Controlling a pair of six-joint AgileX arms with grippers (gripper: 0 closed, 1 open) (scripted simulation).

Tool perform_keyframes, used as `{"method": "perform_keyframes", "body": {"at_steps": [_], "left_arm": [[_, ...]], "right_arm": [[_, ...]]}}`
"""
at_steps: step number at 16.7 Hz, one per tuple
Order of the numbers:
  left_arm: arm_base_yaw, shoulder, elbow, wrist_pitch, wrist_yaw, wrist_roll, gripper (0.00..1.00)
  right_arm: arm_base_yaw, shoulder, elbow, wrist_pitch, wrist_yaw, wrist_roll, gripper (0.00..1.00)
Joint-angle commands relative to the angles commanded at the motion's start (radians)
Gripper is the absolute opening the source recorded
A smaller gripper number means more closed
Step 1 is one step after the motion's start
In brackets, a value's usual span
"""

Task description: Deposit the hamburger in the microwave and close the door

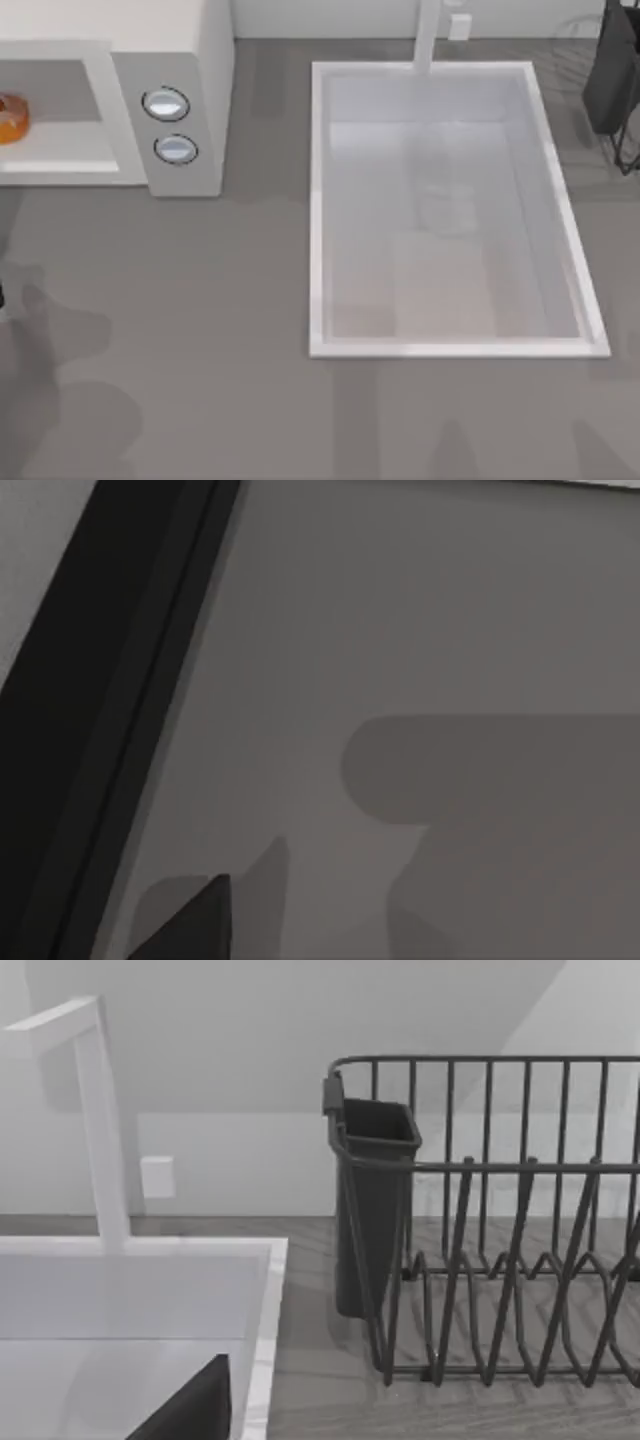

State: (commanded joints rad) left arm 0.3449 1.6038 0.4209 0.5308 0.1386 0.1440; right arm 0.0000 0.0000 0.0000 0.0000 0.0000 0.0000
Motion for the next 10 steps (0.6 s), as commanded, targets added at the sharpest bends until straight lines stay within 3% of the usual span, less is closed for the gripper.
{"method": "perform_keyframes", "body": {"at_steps": [4,10], "left_arm": [[-0.01,-0.123,0.019,-0.114,-0.005,-0.025,1.0],[-0.024,-0.243,0.072,-0.138,-0.012,-0.06,1.0]], "right_arm": [[0.0,0.0,0.0,0.0,0.0,0.0,1.0],[0.0,0.0,0.0,0.0,0.0,0.0,1.0]]}}
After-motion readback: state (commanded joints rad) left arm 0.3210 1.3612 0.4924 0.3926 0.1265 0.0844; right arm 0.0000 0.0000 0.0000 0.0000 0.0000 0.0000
